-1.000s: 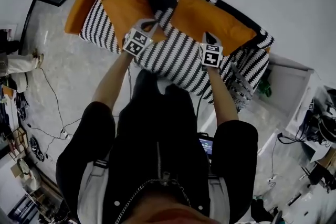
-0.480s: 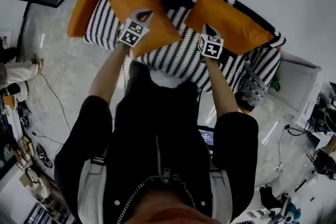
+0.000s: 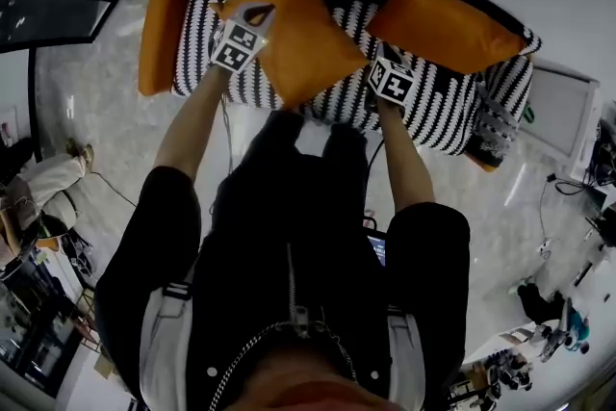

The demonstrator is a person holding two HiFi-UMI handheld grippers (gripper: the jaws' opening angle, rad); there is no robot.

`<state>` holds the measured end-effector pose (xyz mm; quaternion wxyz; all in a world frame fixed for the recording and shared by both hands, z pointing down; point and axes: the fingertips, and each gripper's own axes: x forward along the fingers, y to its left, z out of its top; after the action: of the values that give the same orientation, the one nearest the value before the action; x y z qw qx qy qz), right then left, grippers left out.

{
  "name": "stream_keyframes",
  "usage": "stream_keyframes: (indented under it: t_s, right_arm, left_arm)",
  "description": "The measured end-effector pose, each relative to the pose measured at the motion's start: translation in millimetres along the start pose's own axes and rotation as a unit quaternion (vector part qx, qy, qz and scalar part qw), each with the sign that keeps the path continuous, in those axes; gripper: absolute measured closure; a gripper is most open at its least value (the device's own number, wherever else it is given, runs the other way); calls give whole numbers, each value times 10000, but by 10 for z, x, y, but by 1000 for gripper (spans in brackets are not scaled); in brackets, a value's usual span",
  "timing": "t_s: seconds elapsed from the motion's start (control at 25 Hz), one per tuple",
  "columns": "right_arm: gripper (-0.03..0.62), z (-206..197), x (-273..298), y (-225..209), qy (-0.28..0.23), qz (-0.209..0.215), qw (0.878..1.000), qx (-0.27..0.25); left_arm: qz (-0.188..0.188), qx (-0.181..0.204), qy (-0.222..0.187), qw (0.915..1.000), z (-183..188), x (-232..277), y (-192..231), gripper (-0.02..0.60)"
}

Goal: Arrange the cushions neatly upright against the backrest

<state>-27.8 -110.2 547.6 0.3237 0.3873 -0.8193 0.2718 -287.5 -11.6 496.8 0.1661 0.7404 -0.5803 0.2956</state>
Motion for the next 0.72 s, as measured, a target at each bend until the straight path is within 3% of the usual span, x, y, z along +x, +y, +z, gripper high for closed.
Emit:
stream_keyframes:
  t_s: [0.2, 0.4, 0.72]
  right_arm:
    - [590, -223, -41, 101, 194, -215, 9996, -15]
    - [590, -491, -19, -38, 360, -403, 9981, 291]
    - [589, -862, 290, -60, 642, -252, 9972, 289]
  left_arm:
    - [-353, 68, 104, 9993, -107, 122, 147, 571]
    - [-639, 189, 264, 9974, -203, 340, 76, 571]
    - [-651, 171, 552, 9962, -361, 543, 119, 571]
